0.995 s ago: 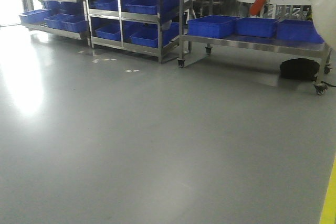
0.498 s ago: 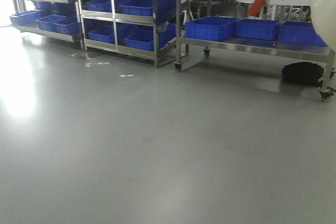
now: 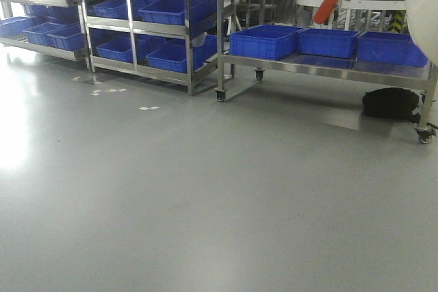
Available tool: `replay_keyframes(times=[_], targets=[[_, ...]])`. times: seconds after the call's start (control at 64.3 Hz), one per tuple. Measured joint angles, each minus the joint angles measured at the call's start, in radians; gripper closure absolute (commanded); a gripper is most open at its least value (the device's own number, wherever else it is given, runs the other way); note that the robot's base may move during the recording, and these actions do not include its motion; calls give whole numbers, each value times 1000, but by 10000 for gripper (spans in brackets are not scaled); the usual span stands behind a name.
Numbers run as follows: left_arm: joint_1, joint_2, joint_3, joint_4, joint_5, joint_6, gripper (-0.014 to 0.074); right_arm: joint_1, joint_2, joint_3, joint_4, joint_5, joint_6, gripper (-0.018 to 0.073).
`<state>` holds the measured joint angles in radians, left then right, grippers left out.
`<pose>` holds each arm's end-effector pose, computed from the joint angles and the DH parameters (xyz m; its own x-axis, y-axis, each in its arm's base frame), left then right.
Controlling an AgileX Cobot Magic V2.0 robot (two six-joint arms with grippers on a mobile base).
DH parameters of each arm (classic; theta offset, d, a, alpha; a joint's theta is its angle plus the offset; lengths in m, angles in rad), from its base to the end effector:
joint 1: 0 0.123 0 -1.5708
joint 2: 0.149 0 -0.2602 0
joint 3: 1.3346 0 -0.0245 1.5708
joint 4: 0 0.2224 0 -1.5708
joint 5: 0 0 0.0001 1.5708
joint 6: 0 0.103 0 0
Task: Move white bin to right shelf second layer
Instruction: 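Drive forward past the crate racks carrying the bin in the right gripper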
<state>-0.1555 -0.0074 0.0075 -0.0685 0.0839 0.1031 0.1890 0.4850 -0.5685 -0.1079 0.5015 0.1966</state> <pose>0.0640 -0.0106 0.2037 0.0089 0.0339 -0.9994 0.1603 0.9864 0.0348 0.1019 0.0140 0.3058 -0.3293 0.0404 -0.9434 -0.1065 0.9911 0.0797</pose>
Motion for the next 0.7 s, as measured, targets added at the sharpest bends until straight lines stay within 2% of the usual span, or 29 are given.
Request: replay_keyframes(times=[0.7], targets=[[0,0,0,0,0,0,512,0,0,0,0,0,0,526]])
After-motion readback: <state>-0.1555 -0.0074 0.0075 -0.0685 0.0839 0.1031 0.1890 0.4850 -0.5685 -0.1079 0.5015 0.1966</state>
